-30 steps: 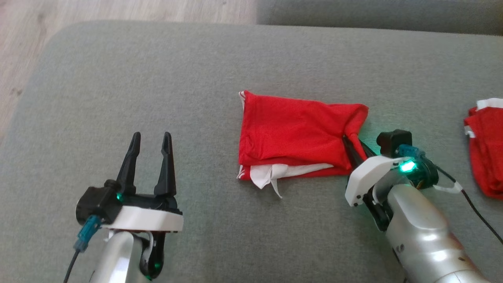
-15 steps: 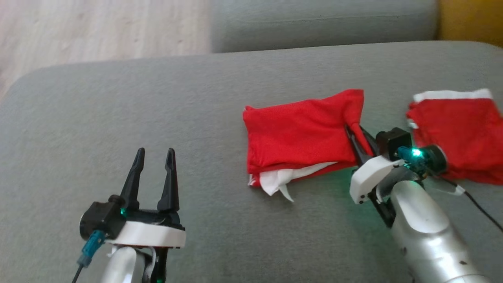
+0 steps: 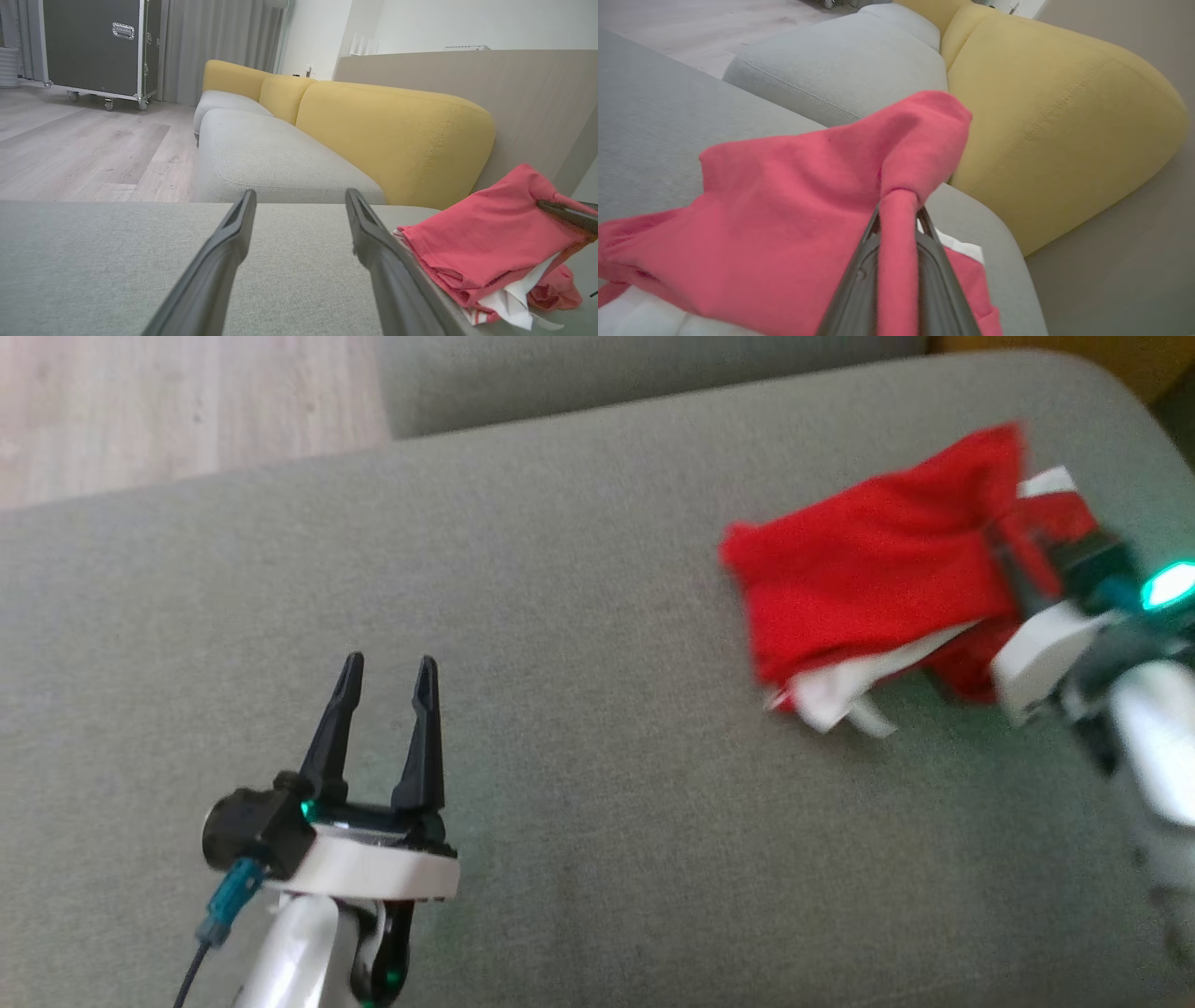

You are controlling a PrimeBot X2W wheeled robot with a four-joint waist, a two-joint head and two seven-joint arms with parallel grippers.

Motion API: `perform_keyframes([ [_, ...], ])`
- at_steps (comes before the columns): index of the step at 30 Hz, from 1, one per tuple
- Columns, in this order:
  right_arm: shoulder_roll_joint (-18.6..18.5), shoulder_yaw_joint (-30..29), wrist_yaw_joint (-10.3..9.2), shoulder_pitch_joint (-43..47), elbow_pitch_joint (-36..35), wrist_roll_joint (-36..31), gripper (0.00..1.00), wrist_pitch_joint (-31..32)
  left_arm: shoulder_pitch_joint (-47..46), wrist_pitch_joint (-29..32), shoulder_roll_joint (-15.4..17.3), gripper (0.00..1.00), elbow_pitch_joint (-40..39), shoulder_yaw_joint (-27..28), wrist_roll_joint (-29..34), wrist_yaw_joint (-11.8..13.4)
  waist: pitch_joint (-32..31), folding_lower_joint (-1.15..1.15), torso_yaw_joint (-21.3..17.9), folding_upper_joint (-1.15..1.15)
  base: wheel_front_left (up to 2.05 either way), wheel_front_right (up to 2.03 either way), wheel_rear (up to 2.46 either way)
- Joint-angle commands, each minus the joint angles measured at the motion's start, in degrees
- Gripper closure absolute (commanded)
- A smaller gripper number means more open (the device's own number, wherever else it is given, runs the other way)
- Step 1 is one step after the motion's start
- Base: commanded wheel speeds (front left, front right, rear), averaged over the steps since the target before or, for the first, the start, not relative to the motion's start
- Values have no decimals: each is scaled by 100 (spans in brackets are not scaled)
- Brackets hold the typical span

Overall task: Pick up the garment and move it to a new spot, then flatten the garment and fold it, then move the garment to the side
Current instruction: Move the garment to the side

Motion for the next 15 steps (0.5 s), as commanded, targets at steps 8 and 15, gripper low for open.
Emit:
perform_keyframes([
  [8, -886, -394, -5, -421, -371, 127, 100, 426, -551, -29, 24, 0, -139, 92, 92, -50, 559, 0, -8, 0, 0, 0, 0],
  [15, -1289, -851, -5, -446, -121, -225, 100, 624, -746, -29, 24, 0, -68, 77, 96, -78, 801, 0, 192, 0, 0, 0, 0],
])
